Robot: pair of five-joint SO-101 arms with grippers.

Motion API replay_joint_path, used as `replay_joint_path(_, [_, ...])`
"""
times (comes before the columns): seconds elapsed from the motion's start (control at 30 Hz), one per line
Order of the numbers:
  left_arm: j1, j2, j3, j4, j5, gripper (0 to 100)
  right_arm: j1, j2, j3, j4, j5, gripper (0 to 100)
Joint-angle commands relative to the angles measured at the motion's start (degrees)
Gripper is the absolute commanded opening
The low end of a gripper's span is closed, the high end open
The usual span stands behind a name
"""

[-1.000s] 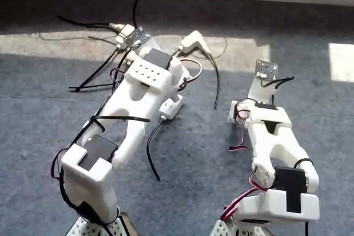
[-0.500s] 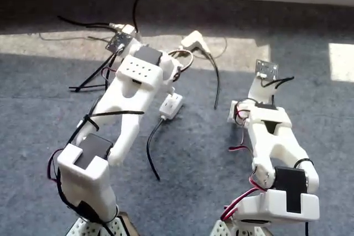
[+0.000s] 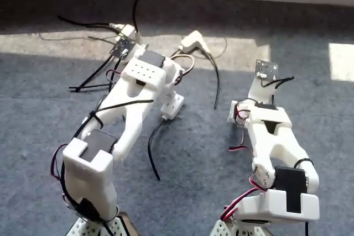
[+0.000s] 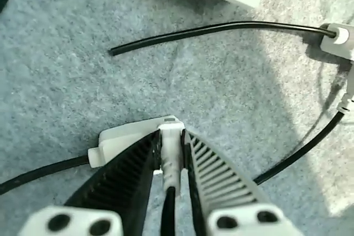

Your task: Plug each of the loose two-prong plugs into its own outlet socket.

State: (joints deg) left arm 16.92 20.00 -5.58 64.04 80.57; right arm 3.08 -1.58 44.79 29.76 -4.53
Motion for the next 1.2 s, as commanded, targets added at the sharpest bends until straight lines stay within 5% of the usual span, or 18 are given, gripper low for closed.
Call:
replay_joint_path(0.0, [1.0, -8.1, -0.1, -0.6, 0.3, 1, -1.1, -0.1, -0.1, -1.3, -0.4, 0.6])
replay_joint_path(0.6, [6.5, -4.3, -0.7, 2.2, 2.0, 1, -1.6, -0.1, -0.1, -1.3, -0.3, 0.6])
replay_joint_path(1.17, [1.8, -3.7, 0.8, 2.3, 5.2, 1, -1.6, -0.1, -0.1, -1.3, -0.3, 0.6])
